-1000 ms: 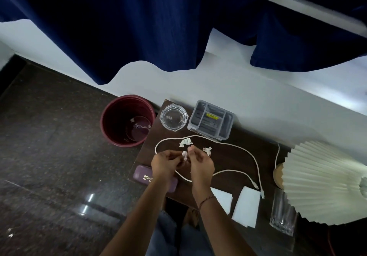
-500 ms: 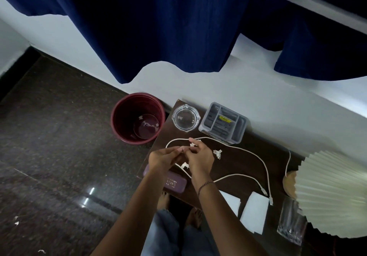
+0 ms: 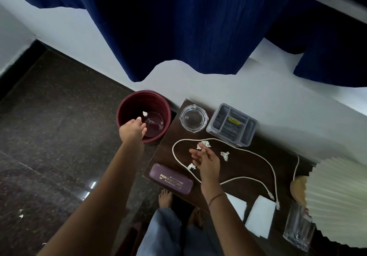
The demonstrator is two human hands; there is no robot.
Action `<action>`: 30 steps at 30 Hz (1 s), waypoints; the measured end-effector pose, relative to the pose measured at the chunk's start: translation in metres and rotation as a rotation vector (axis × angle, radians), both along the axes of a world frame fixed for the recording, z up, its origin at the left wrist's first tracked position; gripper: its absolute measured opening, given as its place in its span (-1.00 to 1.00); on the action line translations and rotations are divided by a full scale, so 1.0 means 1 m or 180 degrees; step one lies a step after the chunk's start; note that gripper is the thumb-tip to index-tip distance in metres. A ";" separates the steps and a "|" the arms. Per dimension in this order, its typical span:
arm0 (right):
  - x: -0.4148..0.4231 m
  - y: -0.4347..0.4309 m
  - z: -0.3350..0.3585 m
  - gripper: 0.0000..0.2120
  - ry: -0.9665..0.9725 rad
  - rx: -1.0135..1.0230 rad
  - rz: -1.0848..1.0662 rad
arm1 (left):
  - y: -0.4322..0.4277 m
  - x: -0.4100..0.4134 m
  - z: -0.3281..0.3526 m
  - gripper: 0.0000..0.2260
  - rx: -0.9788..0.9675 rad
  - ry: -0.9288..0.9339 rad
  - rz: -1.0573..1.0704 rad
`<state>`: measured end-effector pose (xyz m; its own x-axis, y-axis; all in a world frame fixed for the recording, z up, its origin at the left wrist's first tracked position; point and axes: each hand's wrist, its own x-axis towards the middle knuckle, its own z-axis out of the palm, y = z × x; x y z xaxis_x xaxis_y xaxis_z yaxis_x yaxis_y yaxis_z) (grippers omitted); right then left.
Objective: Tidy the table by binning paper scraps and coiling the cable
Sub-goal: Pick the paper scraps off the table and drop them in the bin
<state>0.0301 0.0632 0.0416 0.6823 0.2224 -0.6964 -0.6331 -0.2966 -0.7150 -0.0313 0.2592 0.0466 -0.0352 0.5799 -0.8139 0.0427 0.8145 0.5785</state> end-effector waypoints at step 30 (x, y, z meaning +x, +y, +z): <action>0.069 -0.072 -0.050 -0.71 -0.1419 -0.2062 0.2889 | -0.122 0.019 -0.020 -0.73 -0.0985 0.0004 -0.1165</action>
<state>0.0987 -0.0090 -0.0083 0.6675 0.4424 -0.5990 0.2580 -0.8920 -0.3712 -0.0118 0.1376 0.0268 0.1251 0.2849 -0.9504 0.3593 0.8798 0.3110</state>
